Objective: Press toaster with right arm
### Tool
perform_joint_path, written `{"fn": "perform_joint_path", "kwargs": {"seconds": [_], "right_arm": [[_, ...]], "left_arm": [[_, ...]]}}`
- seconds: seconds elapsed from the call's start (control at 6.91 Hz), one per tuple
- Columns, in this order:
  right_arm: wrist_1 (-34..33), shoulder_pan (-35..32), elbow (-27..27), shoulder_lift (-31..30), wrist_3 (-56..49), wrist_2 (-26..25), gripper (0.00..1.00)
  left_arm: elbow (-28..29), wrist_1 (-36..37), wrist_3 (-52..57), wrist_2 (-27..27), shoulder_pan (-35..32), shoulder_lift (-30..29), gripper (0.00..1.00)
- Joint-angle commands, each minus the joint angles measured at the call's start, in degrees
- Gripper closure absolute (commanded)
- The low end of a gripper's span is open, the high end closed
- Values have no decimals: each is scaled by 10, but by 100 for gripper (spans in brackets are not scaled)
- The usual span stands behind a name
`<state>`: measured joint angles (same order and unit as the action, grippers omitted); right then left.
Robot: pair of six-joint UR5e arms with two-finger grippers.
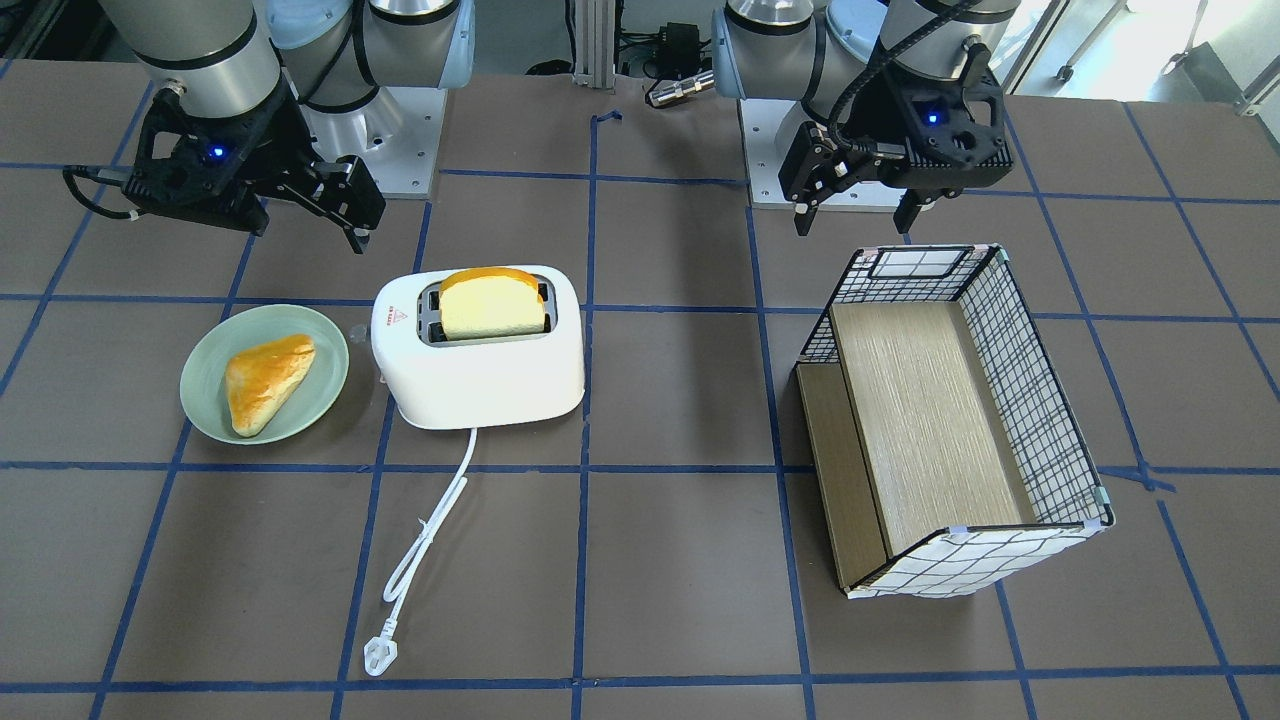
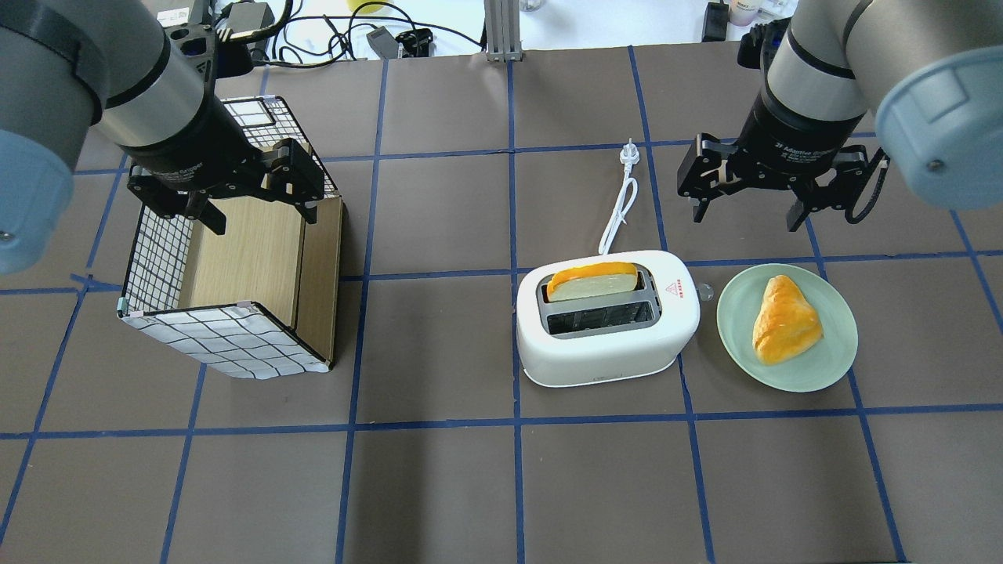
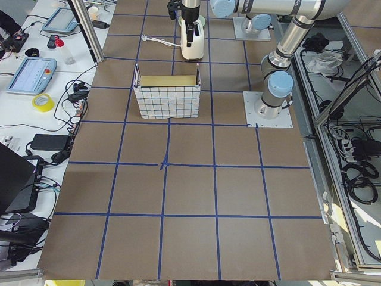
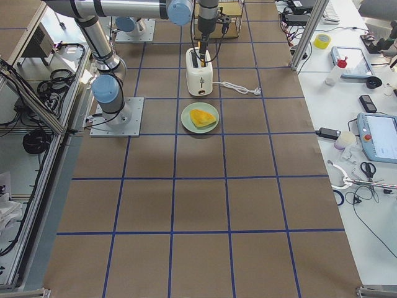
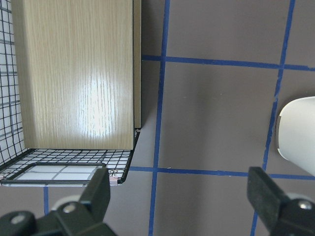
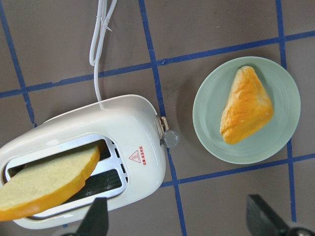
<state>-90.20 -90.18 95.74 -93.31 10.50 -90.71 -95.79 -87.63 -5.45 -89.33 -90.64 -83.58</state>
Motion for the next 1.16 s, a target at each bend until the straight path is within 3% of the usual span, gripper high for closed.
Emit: {"fn": "perform_joint_path", "kwargs": {"seconds": [0.0, 0.14, 0.43, 0.58, 0.72, 0.87, 1.01], "right_arm": [[-19, 4, 2, 1, -5, 0, 0], [-18, 8, 2, 1, -6, -1, 5], [-18, 10, 2, 2, -5, -1, 25], [-18, 11, 2, 2, -3, 0, 50], [-18, 12, 2, 3, -5, 5, 86], [-18, 19, 3, 3, -14, 10, 100], [-25, 29, 3, 3, -34, 11, 100]], "left_arm": [[0, 0, 0, -1, 0, 0, 0], [1, 0, 0, -1, 0, 0, 0], [0, 0, 0, -1, 0, 0, 0], [1, 0, 0, -1, 0, 0, 0], [0, 0, 0, -1, 0, 0, 0], [0, 0, 0, 0, 0, 0, 0], [0, 0, 0, 0, 0, 0, 0]]}}
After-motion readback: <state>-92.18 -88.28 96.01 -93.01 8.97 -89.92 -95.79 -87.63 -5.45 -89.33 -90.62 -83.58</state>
